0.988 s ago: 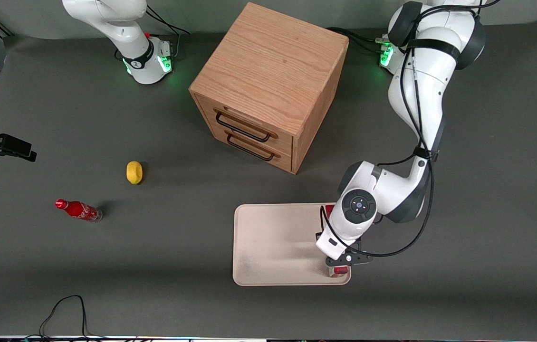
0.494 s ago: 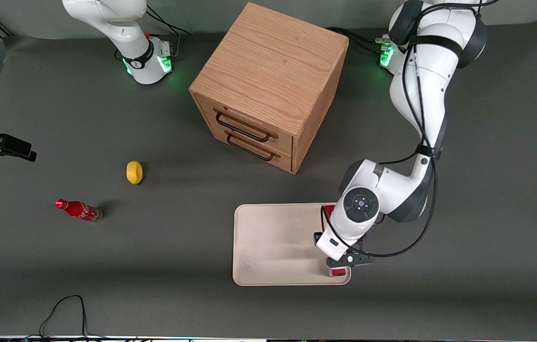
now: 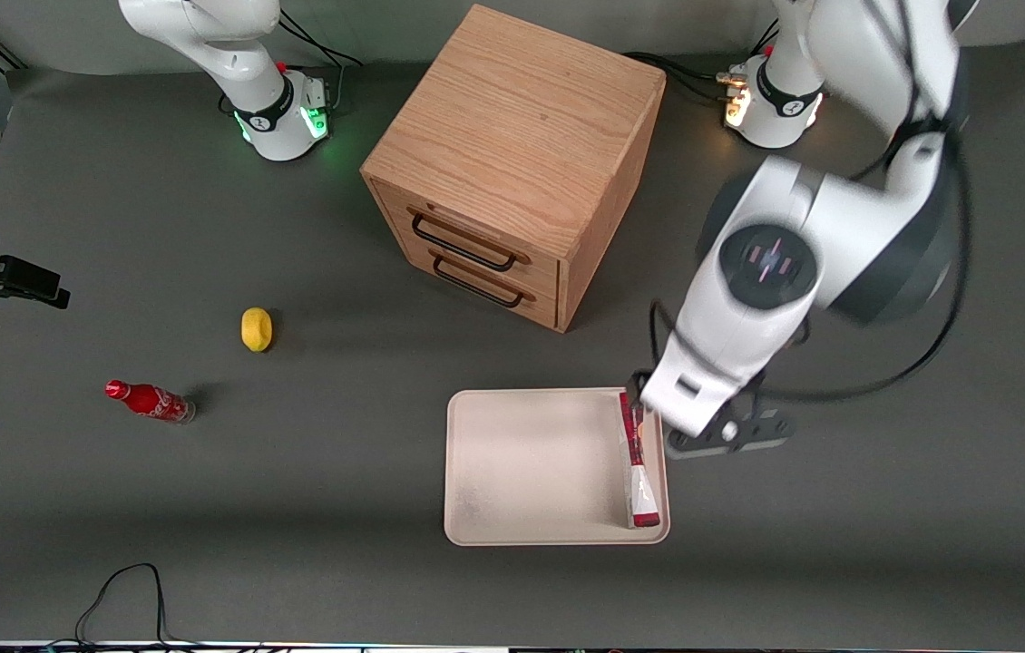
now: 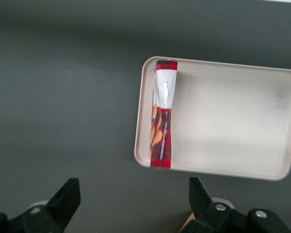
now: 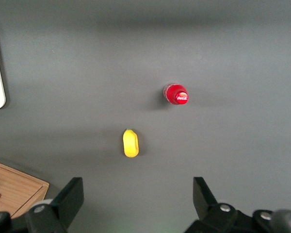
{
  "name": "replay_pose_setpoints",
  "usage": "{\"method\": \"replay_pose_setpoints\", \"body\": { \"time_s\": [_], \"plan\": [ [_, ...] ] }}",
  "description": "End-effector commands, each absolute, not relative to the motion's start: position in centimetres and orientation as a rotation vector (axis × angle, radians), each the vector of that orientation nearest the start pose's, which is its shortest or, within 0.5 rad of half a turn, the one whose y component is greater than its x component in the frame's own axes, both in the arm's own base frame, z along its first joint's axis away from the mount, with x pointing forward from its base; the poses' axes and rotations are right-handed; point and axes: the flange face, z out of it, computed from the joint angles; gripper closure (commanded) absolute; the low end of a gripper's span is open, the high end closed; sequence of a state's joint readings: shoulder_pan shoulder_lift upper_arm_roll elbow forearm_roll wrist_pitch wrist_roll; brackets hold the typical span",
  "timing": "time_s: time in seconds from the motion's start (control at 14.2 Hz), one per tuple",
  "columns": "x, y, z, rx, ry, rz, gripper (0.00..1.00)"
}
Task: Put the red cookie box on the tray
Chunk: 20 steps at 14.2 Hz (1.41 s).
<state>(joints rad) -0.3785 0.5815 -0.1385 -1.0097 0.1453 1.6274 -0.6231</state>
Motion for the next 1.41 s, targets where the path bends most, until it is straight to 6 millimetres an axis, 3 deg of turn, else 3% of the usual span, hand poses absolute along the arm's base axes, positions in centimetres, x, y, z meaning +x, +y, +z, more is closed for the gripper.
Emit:
{"method": "replay_pose_setpoints", "body": {
  "time_s": [0.0,0.14,0.28,0.35,0.49,0.71,0.85,0.92,1.06,1.34],
  "plan": [
    [62.2,-30.2,56.3,-3.101,-0.212,-0.044,0.00],
    [61.5,-28.6,58.8,-3.106,-0.239,-0.049,0.00],
    [61.6,-23.5,60.3,-3.084,-0.293,-0.019,0.00],
    [61.1,-21.7,60.8,-3.082,-0.229,-0.005,0.00],
    [60.5,-17.1,61.0,-3.072,-0.171,0.017,0.00],
    [59.4,-11.9,60.9,-3.066,-0.104,0.027,0.00],
    [58.1,-9.3,60.1,-3.067,-0.093,-0.013,0.00],
    [57.2,-8.8,59.7,-3.065,-0.072,-0.038,0.00],
    [56.4,-5.3,58.7,-3.063,-0.036,-0.041,0.00],
    [56.3,-1.3,59.0,-3.083,-0.033,-0.023,0.00]
  ]
}}
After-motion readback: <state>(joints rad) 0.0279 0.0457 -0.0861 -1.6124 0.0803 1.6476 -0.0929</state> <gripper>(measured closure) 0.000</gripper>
